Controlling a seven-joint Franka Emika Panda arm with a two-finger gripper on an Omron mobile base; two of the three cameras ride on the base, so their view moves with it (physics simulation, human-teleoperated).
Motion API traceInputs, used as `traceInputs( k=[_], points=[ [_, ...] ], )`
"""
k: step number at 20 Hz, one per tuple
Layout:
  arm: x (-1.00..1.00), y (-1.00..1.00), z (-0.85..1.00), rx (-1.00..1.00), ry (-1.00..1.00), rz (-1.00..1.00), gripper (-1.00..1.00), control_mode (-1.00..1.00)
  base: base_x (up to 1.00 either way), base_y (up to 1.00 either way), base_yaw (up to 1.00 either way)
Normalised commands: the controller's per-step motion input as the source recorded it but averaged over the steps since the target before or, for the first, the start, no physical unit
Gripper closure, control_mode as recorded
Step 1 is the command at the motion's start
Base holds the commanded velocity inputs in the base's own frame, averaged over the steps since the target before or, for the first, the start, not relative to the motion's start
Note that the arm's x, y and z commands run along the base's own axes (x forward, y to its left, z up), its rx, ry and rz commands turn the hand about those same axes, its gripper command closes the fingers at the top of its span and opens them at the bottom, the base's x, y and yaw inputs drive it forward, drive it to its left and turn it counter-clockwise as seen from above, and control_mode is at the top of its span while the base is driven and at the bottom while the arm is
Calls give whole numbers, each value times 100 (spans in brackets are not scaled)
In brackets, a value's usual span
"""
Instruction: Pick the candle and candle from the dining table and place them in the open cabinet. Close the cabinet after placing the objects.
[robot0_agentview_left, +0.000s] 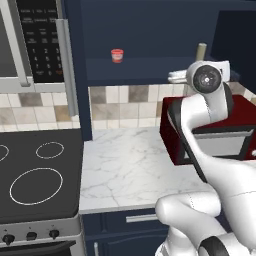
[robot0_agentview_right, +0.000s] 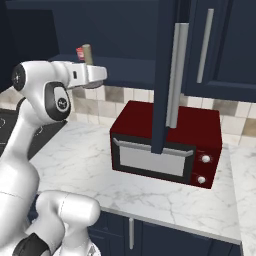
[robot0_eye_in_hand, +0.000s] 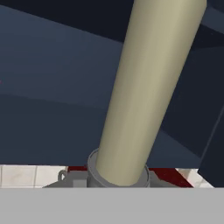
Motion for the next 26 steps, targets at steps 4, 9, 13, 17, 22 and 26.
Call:
traceInputs(
  k=[4,9,13,17,22,26],
  points=[
    [38,0,0,1,0,9,100,-100,0,0,0],
    [38,0,0,0,0,7,100,-100,0,0,0],
    [36,0,0,0,0,5,100,-100,0,0,0],
    [31,0,0,0,0,5,100,-100,0,0,0],
    [30,0,0,0,0,4,100,-100,0,0,0],
    [31,0,0,0,0,4,100,-100,0,0,0]
  ],
)
